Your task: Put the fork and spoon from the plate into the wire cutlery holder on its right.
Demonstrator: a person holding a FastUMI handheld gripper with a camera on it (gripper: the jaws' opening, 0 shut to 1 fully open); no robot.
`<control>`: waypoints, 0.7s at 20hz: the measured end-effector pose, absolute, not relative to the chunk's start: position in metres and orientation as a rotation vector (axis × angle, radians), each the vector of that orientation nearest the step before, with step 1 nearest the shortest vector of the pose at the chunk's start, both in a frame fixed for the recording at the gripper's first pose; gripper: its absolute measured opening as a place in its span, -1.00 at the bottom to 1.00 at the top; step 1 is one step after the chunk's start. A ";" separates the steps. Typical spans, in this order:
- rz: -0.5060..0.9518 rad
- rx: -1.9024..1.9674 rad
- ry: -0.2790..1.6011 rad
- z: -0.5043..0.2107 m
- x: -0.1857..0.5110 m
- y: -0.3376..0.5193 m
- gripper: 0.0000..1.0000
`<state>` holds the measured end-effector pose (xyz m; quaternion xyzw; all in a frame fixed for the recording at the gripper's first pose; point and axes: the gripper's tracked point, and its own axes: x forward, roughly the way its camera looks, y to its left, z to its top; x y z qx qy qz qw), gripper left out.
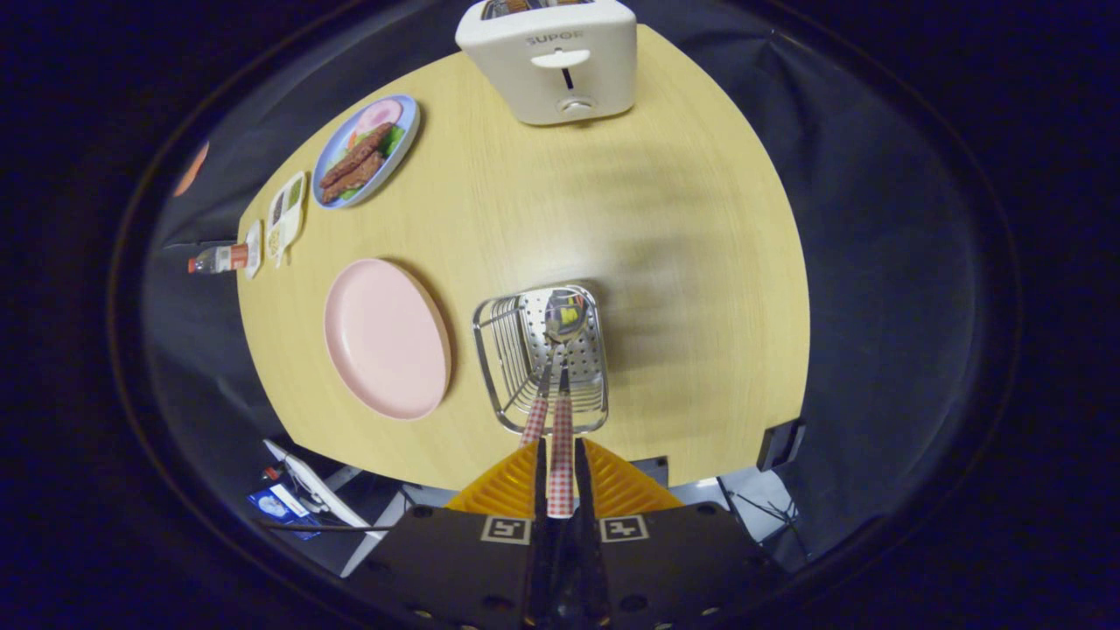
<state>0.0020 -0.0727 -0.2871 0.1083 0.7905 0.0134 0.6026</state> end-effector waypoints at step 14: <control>0.239 0.174 1.016 -0.177 0.112 -0.013 0.80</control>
